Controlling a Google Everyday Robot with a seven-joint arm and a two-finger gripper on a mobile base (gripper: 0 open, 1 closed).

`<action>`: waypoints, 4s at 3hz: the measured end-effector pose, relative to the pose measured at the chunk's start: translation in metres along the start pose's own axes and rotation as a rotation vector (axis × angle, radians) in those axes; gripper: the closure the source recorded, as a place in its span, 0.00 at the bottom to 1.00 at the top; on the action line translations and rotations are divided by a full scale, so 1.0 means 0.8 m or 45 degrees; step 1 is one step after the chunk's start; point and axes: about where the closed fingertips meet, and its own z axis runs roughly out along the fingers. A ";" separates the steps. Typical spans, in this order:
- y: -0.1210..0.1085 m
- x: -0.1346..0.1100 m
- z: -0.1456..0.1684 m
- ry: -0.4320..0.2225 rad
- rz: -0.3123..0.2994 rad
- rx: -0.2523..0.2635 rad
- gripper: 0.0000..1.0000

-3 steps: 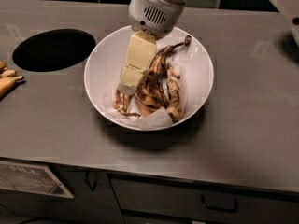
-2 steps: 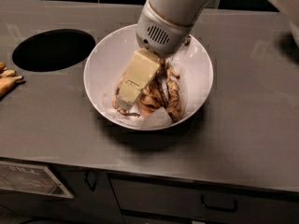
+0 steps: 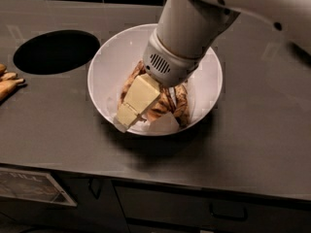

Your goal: Pick banana from white bowl

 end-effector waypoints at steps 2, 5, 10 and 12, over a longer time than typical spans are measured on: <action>-0.007 -0.015 0.014 -0.021 0.018 0.018 0.11; -0.025 0.019 0.016 -0.052 0.175 0.160 0.26; -0.028 0.001 0.051 0.014 0.152 0.239 0.39; -0.029 0.004 0.054 0.022 0.163 0.260 0.58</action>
Offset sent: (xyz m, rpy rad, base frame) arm 0.0208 0.0113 -0.0146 0.0059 -0.0220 -0.0413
